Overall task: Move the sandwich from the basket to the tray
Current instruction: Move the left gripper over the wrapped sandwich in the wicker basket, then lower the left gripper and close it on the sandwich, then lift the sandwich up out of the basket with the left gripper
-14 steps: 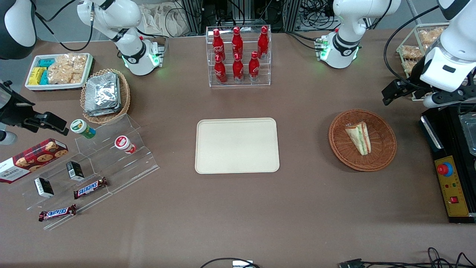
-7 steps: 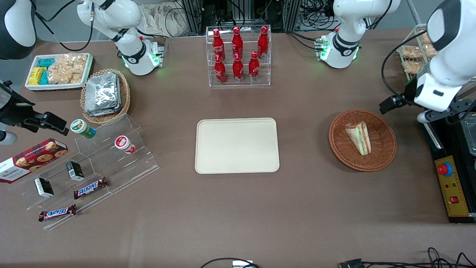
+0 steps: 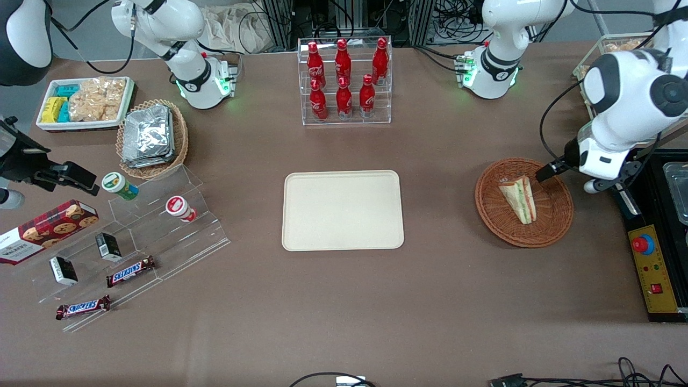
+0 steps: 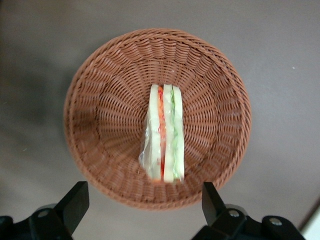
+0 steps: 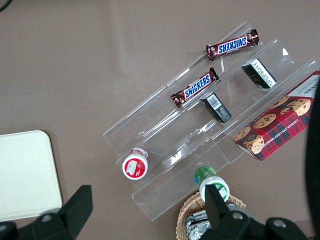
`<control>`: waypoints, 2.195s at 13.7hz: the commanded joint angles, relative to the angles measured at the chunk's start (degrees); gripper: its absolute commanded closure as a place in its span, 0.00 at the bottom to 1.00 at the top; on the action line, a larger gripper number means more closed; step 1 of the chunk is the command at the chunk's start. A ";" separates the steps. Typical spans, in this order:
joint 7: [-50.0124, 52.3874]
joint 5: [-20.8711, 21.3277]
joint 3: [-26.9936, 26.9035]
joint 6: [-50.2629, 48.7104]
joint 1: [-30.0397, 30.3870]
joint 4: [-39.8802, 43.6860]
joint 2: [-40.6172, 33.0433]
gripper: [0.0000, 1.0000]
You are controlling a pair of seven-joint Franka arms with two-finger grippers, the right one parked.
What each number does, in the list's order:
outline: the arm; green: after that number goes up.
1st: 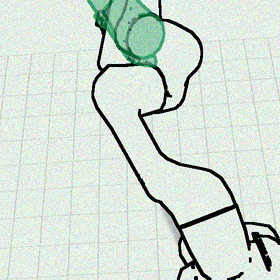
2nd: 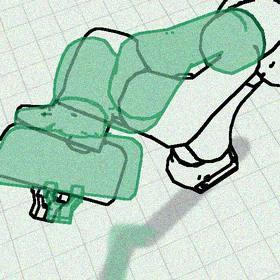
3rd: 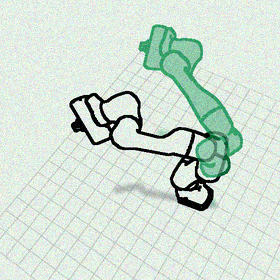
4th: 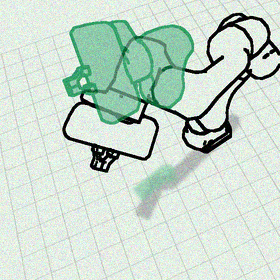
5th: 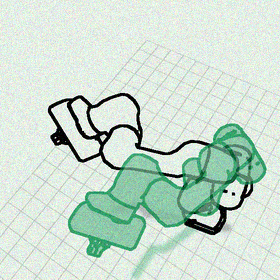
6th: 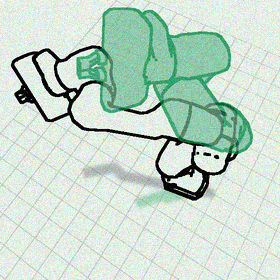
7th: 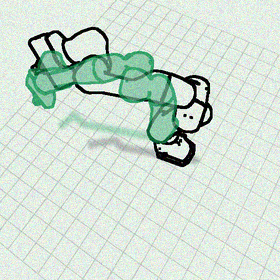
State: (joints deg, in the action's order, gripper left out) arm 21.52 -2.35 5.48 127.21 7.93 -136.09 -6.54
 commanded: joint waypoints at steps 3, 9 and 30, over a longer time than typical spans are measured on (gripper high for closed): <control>0.89 -0.64 0.50 10.85 0.25 -0.75 8.72 0.00; 4.67 -0.99 0.94 19.03 -1.59 -2.42 15.05 0.00; 3.88 -0.81 0.76 11.33 -2.21 -4.10 7.96 1.00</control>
State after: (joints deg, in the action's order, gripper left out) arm 25.88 -2.66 6.29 143.14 5.78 -139.93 7.05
